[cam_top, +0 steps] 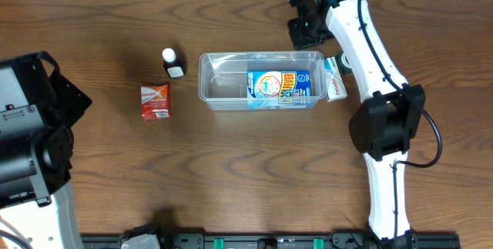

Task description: Pack container

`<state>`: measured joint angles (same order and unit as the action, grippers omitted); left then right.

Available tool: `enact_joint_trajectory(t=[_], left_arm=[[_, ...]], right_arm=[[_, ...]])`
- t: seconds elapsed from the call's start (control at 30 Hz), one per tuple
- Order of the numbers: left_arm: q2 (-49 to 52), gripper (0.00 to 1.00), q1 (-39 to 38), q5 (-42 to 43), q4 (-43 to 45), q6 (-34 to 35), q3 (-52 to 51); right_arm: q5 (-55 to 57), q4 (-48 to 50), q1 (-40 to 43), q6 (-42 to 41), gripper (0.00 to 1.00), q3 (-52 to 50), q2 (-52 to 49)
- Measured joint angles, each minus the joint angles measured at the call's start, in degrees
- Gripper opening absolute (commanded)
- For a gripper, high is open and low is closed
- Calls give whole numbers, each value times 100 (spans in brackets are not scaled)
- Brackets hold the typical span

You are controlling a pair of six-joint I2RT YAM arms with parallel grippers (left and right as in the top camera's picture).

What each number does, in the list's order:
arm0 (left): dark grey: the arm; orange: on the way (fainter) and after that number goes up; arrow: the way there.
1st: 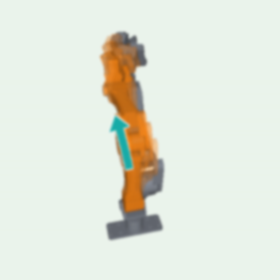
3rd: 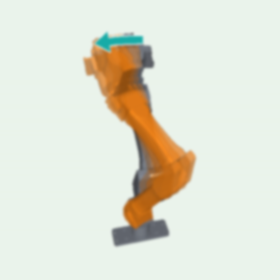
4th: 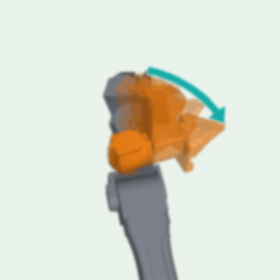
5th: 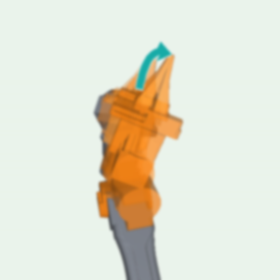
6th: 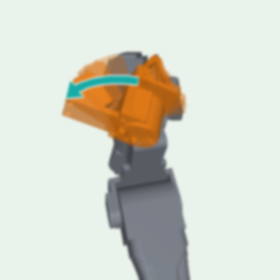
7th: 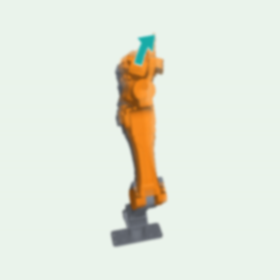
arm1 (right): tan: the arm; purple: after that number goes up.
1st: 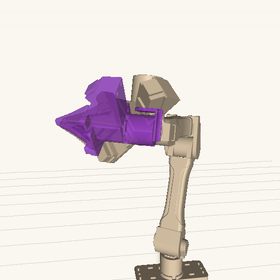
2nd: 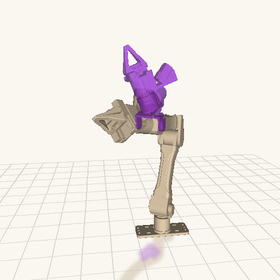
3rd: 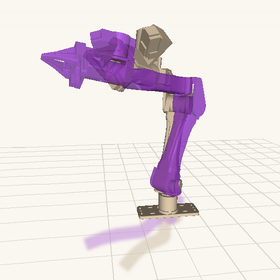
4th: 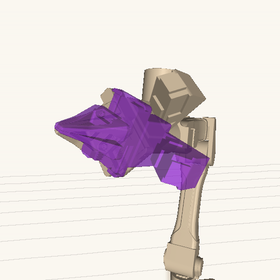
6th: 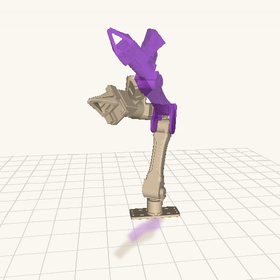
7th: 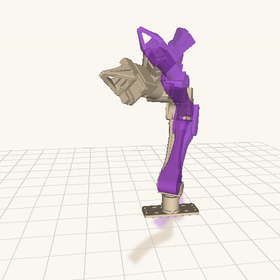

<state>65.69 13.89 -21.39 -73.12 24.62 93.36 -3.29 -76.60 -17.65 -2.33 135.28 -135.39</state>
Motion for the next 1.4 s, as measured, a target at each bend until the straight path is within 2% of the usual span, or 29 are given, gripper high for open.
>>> enact_joint_trajectory(t=[0.4, 0.6, 0.9, 1.4], left_arm=[[0, 98, 0, 0, 0, 0, 0], [0, 98, 0, 0, 0, 0, 0], [0, 98, 0, 0, 0, -2, 0], [0, 98, 0, 0, 0, -2, 0]], right_arm=[[-210, -116, -76, -4, 1, 0, 0], [-127, 431, -74, -4, 1, -2, 0], [-61, 704, -90, -184, 1, -313, 0], [-61, 546, -96, -293, 1, -518, 0]])
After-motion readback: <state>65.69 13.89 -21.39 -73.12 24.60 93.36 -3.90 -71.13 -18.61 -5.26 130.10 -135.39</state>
